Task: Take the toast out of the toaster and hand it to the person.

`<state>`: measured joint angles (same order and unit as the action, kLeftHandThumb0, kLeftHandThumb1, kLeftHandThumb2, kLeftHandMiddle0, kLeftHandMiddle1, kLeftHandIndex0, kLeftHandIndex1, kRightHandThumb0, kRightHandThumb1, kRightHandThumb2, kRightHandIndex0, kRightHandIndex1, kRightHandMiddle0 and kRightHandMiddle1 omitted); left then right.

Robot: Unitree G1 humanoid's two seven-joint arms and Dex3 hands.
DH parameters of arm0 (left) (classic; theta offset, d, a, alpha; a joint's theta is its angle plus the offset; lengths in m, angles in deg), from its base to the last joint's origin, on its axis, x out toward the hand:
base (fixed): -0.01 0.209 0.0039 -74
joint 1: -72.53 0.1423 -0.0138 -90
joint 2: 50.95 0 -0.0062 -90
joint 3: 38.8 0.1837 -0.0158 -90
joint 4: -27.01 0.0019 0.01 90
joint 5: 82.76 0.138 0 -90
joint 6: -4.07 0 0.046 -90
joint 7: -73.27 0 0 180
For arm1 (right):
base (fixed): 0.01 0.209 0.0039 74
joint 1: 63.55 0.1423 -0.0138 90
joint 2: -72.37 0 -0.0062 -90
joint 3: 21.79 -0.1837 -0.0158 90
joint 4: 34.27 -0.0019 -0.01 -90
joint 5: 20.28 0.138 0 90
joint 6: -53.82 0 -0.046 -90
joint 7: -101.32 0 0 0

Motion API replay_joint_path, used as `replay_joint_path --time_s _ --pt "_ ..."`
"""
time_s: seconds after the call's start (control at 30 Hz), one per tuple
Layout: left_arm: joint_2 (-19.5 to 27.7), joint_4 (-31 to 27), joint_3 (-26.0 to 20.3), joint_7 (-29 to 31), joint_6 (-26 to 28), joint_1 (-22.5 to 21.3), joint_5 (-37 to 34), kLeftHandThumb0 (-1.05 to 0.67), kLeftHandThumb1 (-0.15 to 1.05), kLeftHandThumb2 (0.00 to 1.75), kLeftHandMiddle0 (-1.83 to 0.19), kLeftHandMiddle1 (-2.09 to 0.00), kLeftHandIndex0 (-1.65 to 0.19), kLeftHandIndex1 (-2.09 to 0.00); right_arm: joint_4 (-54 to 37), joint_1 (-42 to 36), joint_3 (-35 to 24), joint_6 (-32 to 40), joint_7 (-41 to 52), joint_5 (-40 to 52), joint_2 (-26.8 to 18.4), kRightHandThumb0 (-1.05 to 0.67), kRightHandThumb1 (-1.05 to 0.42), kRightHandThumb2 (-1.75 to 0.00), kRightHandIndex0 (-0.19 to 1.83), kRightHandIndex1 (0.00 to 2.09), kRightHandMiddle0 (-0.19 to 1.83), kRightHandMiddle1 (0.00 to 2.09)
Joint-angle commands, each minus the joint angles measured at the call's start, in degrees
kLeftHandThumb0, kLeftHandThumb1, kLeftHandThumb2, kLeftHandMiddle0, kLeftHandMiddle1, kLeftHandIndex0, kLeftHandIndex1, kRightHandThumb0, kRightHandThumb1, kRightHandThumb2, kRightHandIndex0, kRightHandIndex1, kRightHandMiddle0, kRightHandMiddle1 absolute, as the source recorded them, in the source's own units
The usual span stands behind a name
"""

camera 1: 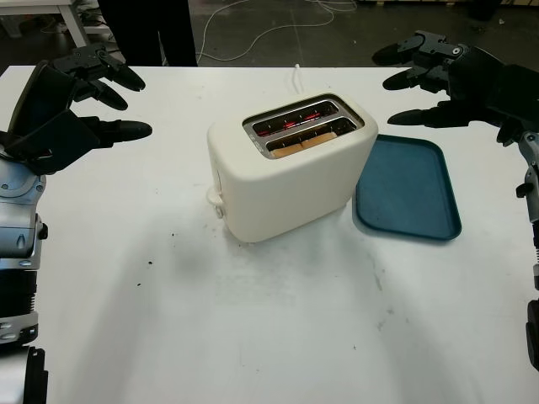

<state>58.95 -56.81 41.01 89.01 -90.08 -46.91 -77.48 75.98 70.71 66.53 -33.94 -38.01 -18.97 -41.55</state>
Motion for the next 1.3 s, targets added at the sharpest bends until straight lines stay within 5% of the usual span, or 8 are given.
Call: replay_joint_path --time_s 0.0,1.27 --pt "0.17 -0.15 -0.12 -0.38 -0.48 0.17 0.21 -1.05 0.74 0.0 -0.48 -1.28 -0.51 -1.11 -0.43 0.22 -0.24 0.37 0.16 0.45 0.23 -0.73 -0.78 0.0 0.0 0.79 0.04 0.65" --pt "-0.2 -0.51 -0.26 -0.21 -0.11 0.34 -0.48 -1.05 0.74 0.0 -0.47 -1.28 -0.51 -1.12 -0.7 -0.1 -0.19 0.15 -0.45 0.03 0.16 -0.76 -0.78 0.0 0.0 0.8 0.06 0.65"
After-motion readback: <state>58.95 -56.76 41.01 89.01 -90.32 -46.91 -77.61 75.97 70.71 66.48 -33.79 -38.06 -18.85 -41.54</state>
